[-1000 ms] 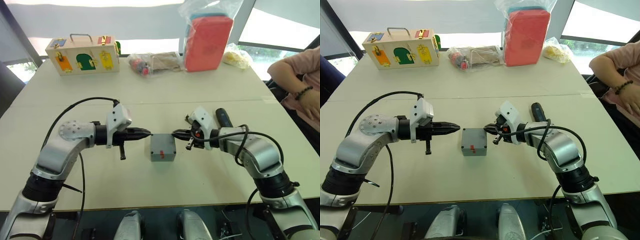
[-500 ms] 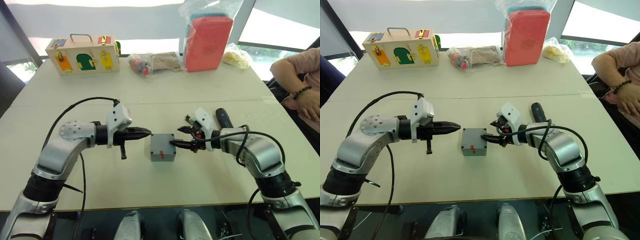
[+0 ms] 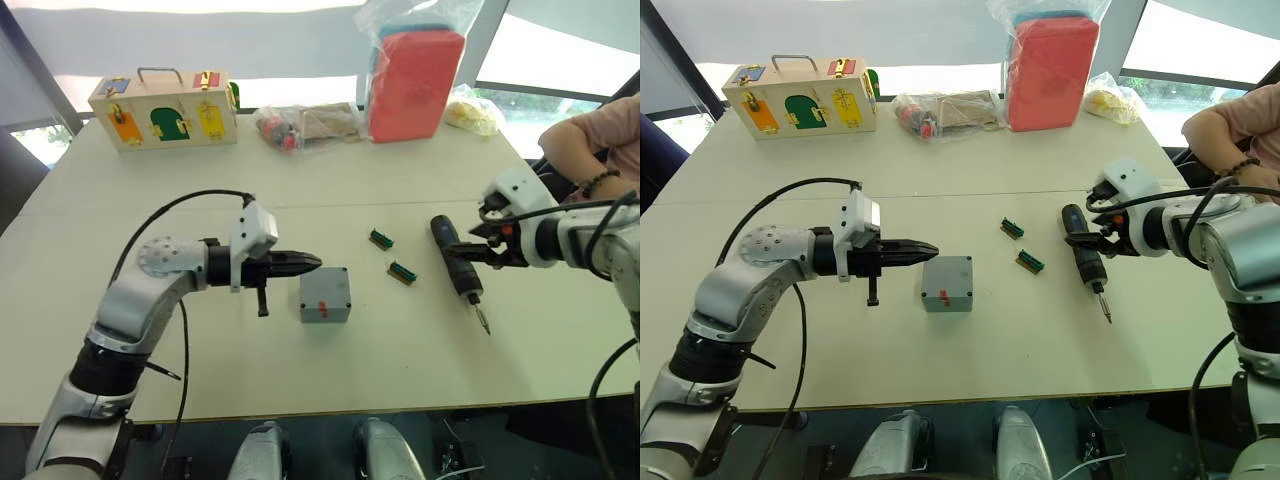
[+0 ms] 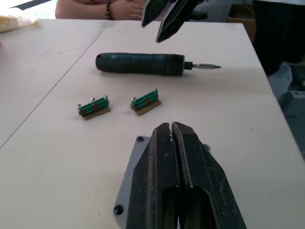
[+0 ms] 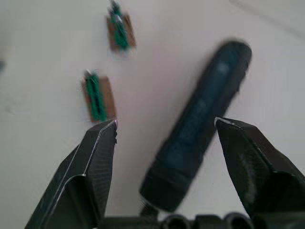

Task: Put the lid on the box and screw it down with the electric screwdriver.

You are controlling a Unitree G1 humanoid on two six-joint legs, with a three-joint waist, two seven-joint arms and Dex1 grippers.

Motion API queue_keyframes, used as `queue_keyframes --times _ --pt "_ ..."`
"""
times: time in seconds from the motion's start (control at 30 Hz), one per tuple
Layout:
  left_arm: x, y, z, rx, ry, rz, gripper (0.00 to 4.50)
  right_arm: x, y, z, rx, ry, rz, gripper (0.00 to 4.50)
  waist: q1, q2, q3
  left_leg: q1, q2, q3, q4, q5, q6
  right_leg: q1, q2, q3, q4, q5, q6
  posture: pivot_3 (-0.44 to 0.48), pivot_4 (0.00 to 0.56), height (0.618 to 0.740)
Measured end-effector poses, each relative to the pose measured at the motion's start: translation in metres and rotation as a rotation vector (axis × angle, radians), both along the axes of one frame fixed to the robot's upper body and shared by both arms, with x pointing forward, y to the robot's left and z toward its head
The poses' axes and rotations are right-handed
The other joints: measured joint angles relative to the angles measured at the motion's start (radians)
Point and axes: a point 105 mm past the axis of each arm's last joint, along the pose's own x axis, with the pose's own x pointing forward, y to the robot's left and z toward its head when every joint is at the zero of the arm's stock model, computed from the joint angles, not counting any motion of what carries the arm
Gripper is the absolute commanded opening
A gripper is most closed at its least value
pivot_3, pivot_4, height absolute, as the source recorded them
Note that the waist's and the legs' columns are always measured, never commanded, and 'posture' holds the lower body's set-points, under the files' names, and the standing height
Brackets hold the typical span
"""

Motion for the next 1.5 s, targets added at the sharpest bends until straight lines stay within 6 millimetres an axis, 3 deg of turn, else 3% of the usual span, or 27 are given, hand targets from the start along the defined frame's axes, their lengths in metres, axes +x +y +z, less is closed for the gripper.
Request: queue_keyframes --times 0.2,0.53,0.63,0.73,1.0,1.07,1.17,1.27,1.37,1.5 --pt "0.0 -0.005 0.001 -0.022 -0.016 -0.011 0.0 0.01 -0.01 -0.017 0.016 0.143 -0.079 3.36 0.002 0.001 0.0 0.0 0.0 0.0 0.0 0.0 0.0 0.0 0.001 0.0 0.0 0.001 0.002 0.0 0.15 0.73" --pt "0.001 -0.006 -0.004 -0.039 -0.017 0.031 0.0 0.026 -0.001 -0.052 -0.024 0.318 -0.124 3.36 0.001 0.001 0.0 -0.002 -0.001 0.0 0.0 0.0 0.0 -0.002 0.0 0.0 0.0 0.001 0.003 0.0 0.15 0.73" --pt "-0.001 -0.005 -0.005 -0.043 -0.021 0.045 0.0 0.035 0.001 -0.054 -0.042 0.319 -0.132 2.81 -0.003 0.0 0.0 -0.001 -0.001 0.001 0.0 0.0 0.0 -0.001 0.0 0.0 0.0 0.002 0.002 0.0 0.15 0.73" --pt "-0.003 -0.004 -0.008 -0.04 -0.024 0.059 0.0 0.039 0.0 -0.055 -0.064 0.316 -0.13 1.86 -0.002 0.0 0.0 0.001 -0.001 0.0 0.0 0.0 0.0 0.001 0.0 0.0 0.0 0.002 0.002 0.0 0.15 0.73" --pt "0.0 0.002 -0.01 -0.01 -0.046 0.087 0.0 0.048 -0.001 -0.048 -0.066 0.286 -0.13 1.86 -0.002 0.001 0.001 -0.001 -0.001 0.001 0.0 0.0 0.0 -0.001 0.0 0.0 0.001 0.002 0.002 0.0 0.15 0.73" --pt "0.003 0.005 -0.014 0.004 -0.042 0.099 0.0 0.052 -0.002 -0.036 -0.052 0.236 -0.129 1.86 0.001 0.008 0.005 -0.004 -0.001 0.001 0.001 0.0 0.0 -0.004 -0.001 0.001 0.001 0.002 0.002 0.0 0.15 0.73" --pt "0.009 0.011 -0.02 0.025 -0.027 0.115 0.0 0.057 0.011 0.009 0.04 0.057 -0.062 1.86 0.002 0.012 0.007 -0.018 -0.003 0.001 0.001 0.003 -0.005 -0.021 0.0 0.001 0.006 0.005 0.007 0.0 0.15 0.73" --pt "0.012 0.013 -0.023 0.034 -0.019 0.111 0.0 0.054 0.045 0.058 0.214 -0.166 0.076 1.86 0.002 0.012 0.007 -0.019 -0.001 0.0 0.0 0.003 -0.005 -0.022 0.003 0.0 0.004 0.005 0.006 0.0 0.15 0.73" --pt "0.014 0.013 -0.021 0.044 -0.024 0.093 0.0 0.046 0.089 0.083 0.412 -0.423 0.256 1.86 0.002 0.011 0.007 -0.019 -0.001 0.0 0.0 0.003 -0.005 -0.02 0.003 0.0 0.003 0.005 0.006 0.0 0.15 0.73" --pt "0.017 0.011 -0.02 0.072 -0.024 0.065 0.0 0.014 0.136 0.105 0.625 -0.775 0.438 1.86 0.007 0.012 0.007 -0.019 -0.002 0.0 0.002 0.004 -0.006 -0.019 0.001 0.0 0.004 0.005 0.007 0.0 0.15 0.73"
